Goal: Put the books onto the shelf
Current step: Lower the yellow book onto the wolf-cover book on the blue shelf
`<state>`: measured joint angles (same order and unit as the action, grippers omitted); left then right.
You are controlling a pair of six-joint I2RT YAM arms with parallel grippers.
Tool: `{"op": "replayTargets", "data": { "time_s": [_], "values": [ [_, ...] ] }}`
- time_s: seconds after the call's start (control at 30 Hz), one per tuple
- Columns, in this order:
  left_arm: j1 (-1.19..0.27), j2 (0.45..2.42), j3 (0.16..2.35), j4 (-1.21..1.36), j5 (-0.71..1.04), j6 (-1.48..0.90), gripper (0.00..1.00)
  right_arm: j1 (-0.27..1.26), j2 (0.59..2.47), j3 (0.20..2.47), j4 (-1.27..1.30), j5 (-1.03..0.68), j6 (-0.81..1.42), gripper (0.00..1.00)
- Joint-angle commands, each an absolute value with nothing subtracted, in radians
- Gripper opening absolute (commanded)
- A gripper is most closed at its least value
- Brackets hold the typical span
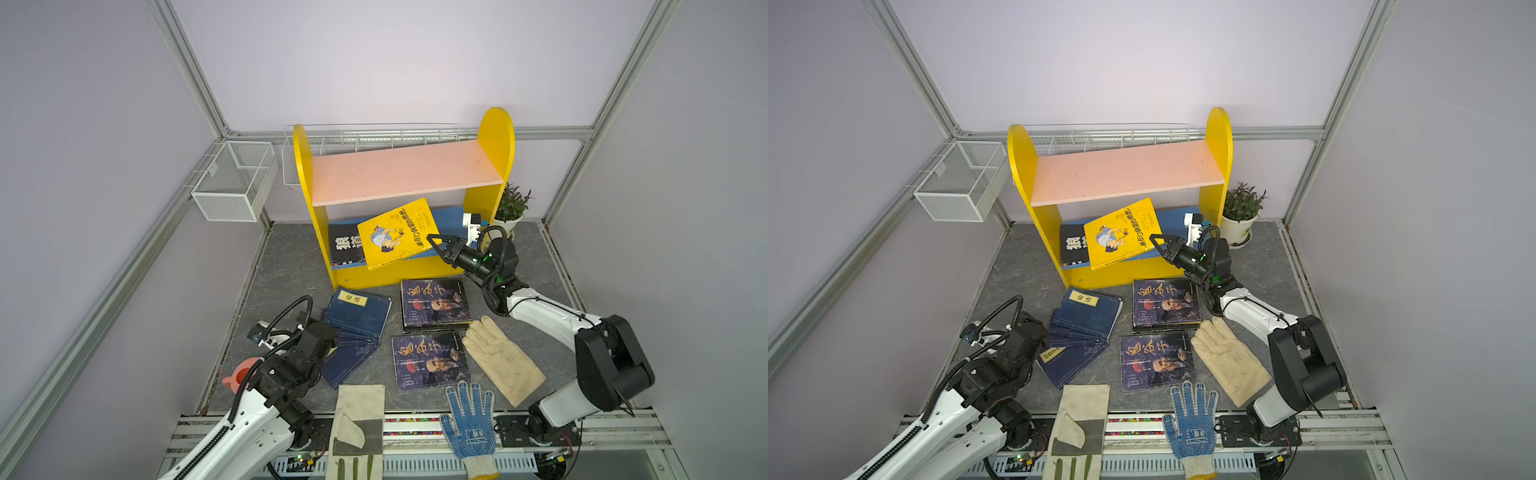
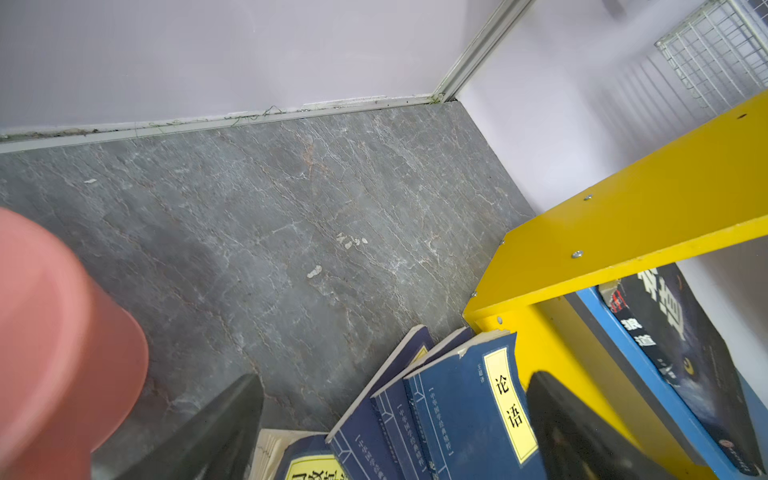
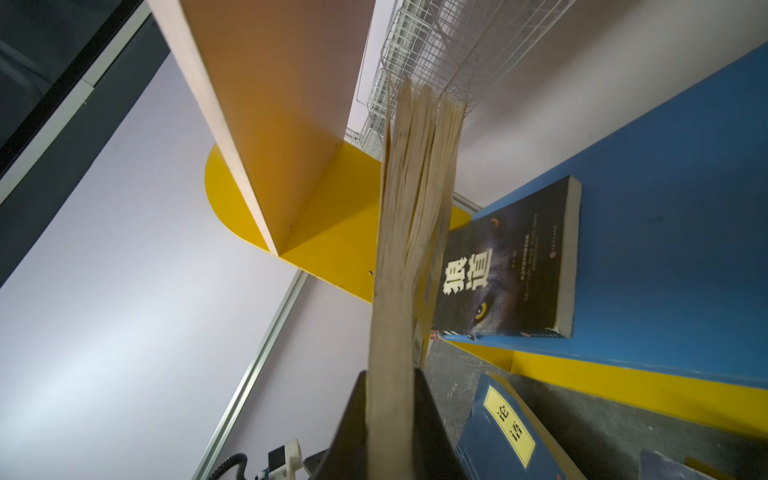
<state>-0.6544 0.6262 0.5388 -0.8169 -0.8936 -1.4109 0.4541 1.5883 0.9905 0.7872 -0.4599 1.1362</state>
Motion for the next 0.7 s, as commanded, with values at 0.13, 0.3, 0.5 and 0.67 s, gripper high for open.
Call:
{"op": "replayTargets", "data": {
  "time_s": [0.13,0.3,0.5,0.67],
  "values": [
    [-0.640,0.650,0.535,-0.829,-0.924,-1.425,0.99,0.543,1.796,1.224,0.779,-0.320,1.119,0.07],
    [-0.630,0.657,0.534,-0.822,-0.903,-1.413,0.99,0.601,1.920,1.345,0.705,-0.227,1.109,0.06],
    [-0.629,0.650,0.535,-0.826,-0.888,-1.405,0.99,0.654,1.995,1.419,0.617,-0.184,1.094,0.06],
    [-0.629,0.657,0.531,-0.816,-0.870,-1.396,0.99,0.664,2.020,1.422,0.607,-0.139,1.121,0.06]
  ]
}}
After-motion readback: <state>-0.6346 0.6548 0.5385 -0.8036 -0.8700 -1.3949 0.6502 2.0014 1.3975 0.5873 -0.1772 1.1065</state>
